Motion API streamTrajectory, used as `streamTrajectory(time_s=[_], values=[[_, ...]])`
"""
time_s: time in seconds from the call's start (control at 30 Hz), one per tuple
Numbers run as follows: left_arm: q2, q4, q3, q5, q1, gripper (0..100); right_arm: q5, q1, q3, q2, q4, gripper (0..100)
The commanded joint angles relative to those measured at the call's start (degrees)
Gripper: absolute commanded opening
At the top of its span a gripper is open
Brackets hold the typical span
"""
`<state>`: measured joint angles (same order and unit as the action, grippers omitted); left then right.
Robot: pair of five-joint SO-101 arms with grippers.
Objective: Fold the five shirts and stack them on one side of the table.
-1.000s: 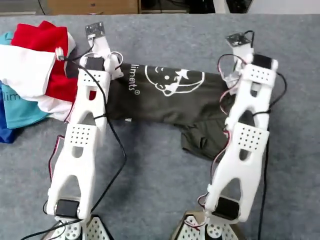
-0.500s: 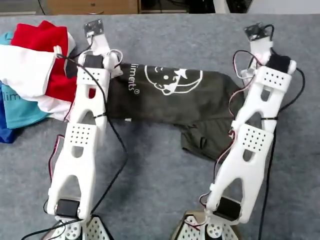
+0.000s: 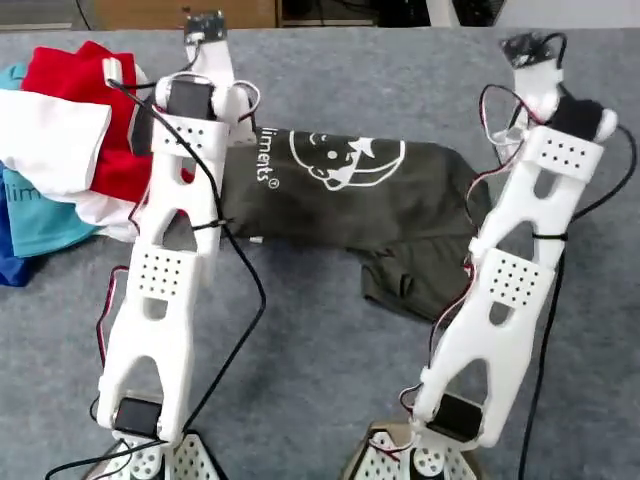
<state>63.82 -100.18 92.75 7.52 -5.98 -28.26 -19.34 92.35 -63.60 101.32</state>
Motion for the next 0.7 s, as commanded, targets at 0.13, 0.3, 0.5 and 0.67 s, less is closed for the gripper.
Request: streamTrajectory(time_s=[0.13, 0.3, 0.5, 0.67], values=[[0.22, -0.97, -3.69, 2.55, -0.44, 2, -5.54, -2.07, -20.18, 17.98, 1.14, 0.2], [0.75, -0.97, -4.04, -0.26, -2.73, 2, -6.42, 0.57, -36.26, 25.36, -0.88, 0.2], [-1.89, -0.97, -11.16, -3.08, 1.14, 2, -6.51, 0.4, -46.2, 25.71, -9.58, 0.2], [-19.74, -1.05, -32.53, -4.57, 0.62, 2, -6.33, 0.4, -50.59, 25.71, -10.81, 0.2]])
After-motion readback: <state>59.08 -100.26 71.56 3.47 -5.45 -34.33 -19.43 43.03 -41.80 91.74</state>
